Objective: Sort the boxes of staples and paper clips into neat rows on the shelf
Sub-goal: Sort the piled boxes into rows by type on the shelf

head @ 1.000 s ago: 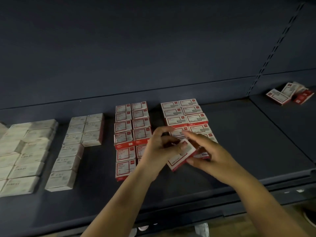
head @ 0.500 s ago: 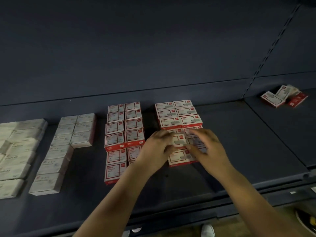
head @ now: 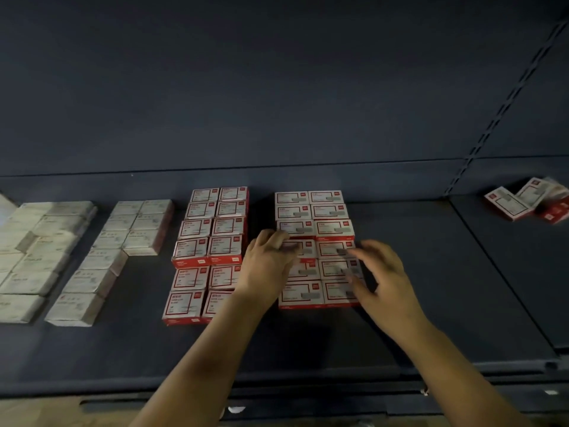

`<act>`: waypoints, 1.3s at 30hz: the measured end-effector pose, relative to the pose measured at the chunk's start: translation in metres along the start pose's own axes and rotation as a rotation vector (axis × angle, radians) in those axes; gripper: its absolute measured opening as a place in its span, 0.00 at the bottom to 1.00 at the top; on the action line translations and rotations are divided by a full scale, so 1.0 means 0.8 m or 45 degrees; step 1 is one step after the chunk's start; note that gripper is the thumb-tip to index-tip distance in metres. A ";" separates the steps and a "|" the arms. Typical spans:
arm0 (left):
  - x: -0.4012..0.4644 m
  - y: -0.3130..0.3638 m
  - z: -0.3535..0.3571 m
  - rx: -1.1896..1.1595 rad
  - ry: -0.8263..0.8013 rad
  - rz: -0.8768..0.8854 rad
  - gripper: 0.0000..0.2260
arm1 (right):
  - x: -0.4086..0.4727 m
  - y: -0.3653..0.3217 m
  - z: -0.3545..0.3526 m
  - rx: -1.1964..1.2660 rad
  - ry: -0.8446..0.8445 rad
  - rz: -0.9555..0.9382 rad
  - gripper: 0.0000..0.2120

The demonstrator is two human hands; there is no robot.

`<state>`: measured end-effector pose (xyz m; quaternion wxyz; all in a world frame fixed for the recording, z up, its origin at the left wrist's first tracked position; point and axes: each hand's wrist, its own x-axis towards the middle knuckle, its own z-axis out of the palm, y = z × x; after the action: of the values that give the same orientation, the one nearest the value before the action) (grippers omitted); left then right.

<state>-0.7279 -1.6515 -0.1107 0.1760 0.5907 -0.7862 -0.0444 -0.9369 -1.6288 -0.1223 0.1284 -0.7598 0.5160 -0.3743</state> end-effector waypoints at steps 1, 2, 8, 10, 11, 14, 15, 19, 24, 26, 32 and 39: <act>0.001 0.000 0.000 0.014 0.028 0.019 0.13 | 0.000 0.000 0.000 -0.016 0.021 -0.011 0.24; 0.002 -0.003 0.002 0.014 0.059 0.036 0.12 | 0.000 0.000 0.000 -0.024 0.035 -0.011 0.24; 0.006 -0.008 0.010 0.007 0.188 0.120 0.11 | -0.009 0.012 0.006 0.006 0.028 0.032 0.25; 0.010 -0.004 0.008 0.046 0.173 0.102 0.12 | -0.011 0.018 0.006 0.020 0.019 0.062 0.25; 0.012 -0.001 0.008 0.069 0.167 0.089 0.12 | -0.011 0.021 0.004 0.020 0.018 0.080 0.26; 0.017 0.016 0.005 0.104 0.165 0.070 0.07 | -0.012 0.030 -0.004 -0.032 0.050 0.095 0.23; 0.019 0.024 0.005 0.091 0.171 0.076 0.07 | -0.011 0.034 -0.008 -0.056 0.075 0.096 0.22; 0.028 0.073 0.013 0.064 0.191 0.186 0.14 | -0.011 0.062 -0.032 -0.101 0.173 0.116 0.19; 0.046 0.143 0.053 -0.065 0.228 0.348 0.15 | -0.014 0.118 -0.082 -0.165 0.246 0.170 0.18; 0.059 0.169 0.072 -0.094 0.243 0.373 0.15 | -0.015 0.142 -0.107 -0.200 0.284 0.245 0.18; 0.095 0.231 0.119 -0.030 0.196 0.367 0.15 | 0.011 0.237 -0.180 -0.217 0.404 0.674 0.16; 0.108 0.270 0.136 0.006 0.089 0.295 0.09 | 0.074 0.303 -0.202 -0.378 0.219 0.852 0.30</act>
<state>-0.9816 -1.6836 -0.1332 0.2058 0.4975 -0.8427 -0.0015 -1.2056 -1.7556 -0.1265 0.0884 -0.5251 0.7932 -0.2952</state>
